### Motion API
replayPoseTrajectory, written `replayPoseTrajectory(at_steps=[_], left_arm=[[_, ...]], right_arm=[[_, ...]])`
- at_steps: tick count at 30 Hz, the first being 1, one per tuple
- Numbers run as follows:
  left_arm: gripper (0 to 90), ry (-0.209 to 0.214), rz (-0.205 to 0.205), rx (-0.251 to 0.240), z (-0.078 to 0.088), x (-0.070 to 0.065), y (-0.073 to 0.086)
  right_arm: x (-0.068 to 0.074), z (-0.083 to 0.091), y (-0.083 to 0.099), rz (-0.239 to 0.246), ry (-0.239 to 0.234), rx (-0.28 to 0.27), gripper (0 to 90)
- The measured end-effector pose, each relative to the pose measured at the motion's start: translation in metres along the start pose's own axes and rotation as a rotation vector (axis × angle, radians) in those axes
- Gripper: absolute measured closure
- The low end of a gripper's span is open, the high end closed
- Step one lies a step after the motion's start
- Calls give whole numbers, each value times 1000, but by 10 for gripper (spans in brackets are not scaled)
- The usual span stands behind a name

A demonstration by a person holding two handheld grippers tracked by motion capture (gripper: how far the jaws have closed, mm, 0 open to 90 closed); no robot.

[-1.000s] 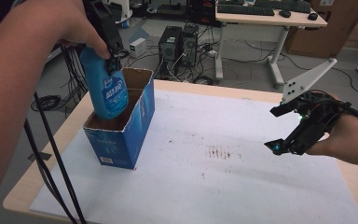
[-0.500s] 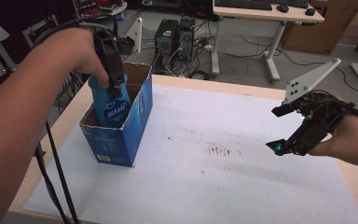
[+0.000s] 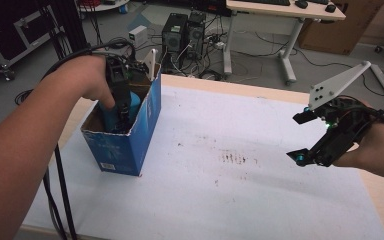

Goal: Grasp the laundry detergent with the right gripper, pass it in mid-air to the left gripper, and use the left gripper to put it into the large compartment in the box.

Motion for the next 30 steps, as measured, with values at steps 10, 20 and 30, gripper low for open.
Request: replayPoseTrajectory(at_steps=[10,20,30], left_arm=[[380,36,-7,-21,-7,4,2],[305,48,20,-21,4,4,4],[241,28,43,-19,26,1,6]], right_arm=[[2,-6,0,-7,-6,10,6],[4,-6,-2,-4,-7,8,6],[3,-3,2,-12,-15,3,6]])
Point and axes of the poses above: each handheld gripper's, and its own axes: z roughly backward along the jaws, y roughly out of its underside, x roughly to its left, the point moved 1 cm from there along -z, roughly forward along the jaws, and after that the axes turned 6 degrees about z, right-handed, at the moved point
